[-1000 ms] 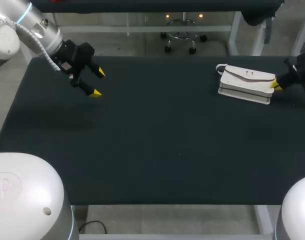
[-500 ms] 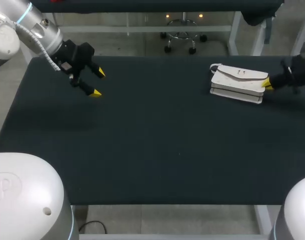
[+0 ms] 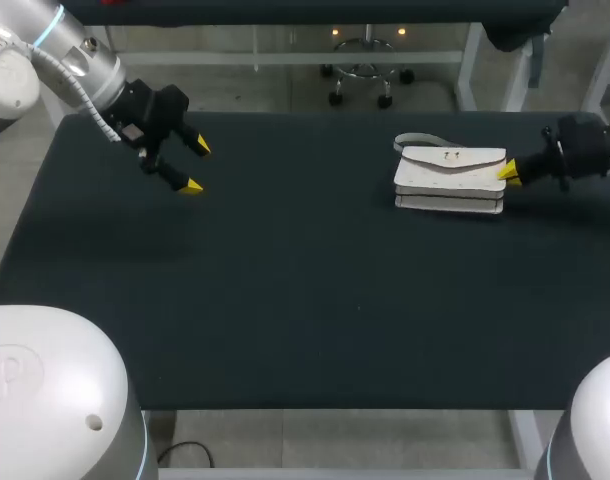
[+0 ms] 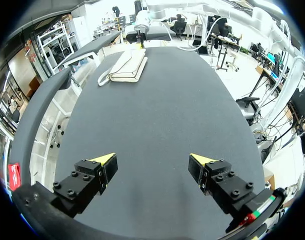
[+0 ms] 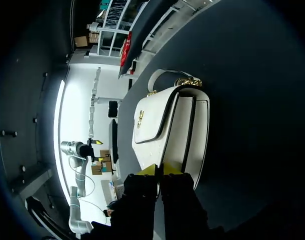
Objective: Pick up the bag, open it, inspect its contents, close it, and place it on the opposite side
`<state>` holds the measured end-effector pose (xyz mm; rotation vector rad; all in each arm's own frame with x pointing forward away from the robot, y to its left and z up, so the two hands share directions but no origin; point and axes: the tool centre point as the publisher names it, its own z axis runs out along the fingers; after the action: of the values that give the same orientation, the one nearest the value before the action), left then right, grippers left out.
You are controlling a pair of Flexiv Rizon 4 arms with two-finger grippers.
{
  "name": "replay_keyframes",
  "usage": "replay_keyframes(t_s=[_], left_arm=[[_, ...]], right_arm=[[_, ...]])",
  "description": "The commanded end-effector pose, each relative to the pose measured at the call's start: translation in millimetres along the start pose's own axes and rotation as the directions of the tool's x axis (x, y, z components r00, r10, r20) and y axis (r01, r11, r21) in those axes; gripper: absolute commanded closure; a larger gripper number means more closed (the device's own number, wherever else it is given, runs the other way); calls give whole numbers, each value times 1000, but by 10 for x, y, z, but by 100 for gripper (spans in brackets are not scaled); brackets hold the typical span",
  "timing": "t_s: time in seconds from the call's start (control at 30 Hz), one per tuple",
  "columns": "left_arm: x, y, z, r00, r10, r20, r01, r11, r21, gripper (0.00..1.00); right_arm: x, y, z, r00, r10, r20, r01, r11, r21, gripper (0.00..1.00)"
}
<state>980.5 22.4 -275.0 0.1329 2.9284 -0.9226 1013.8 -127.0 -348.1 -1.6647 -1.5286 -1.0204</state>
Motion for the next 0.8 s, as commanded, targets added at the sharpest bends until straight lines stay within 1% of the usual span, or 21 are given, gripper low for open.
replay_keyframes(t_s=[0.03, 0.2, 0.3, 0.43, 0.5, 0.6, 0.63, 0.8], left_arm=[[2, 3, 10, 1000, 1, 2, -1, 1000, 2, 0], [2, 3, 10, 1000, 1, 2, -1, 1000, 2, 0], [2, 3, 10, 1000, 1, 2, -1, 1000, 2, 0], [2, 3, 10, 1000, 1, 2, -1, 1000, 2, 0], [2, 3, 10, 1000, 1, 2, -1, 1000, 2, 0], [2, 3, 10, 1000, 1, 2, -1, 1000, 2, 0], [2, 3, 10, 1000, 1, 2, -1, 1000, 2, 0], [2, 3, 10, 1000, 1, 2, -1, 1000, 2, 0]], right_arm=[[71, 23, 138, 1000, -8, 7, 7, 999, 32, 100], [142, -50, 303, 1000, -16, 23, 15, 999, 40, 100], [187, -100, 390, 1000, -26, 15, 25, 998, 50, 100], [276, -186, 560, 999, -35, -2, 35, 996, 77, 100], [311, -215, 621, 999, -41, 8, 41, 996, 80, 100], [362, -271, 710, 999, -48, -13, 49, 995, 87, 100], [377, -295, 748, 998, -47, -33, 50, 994, 94, 100], [440, -412, 912, 999, -46, -27, 49, 993, 106, 100]])
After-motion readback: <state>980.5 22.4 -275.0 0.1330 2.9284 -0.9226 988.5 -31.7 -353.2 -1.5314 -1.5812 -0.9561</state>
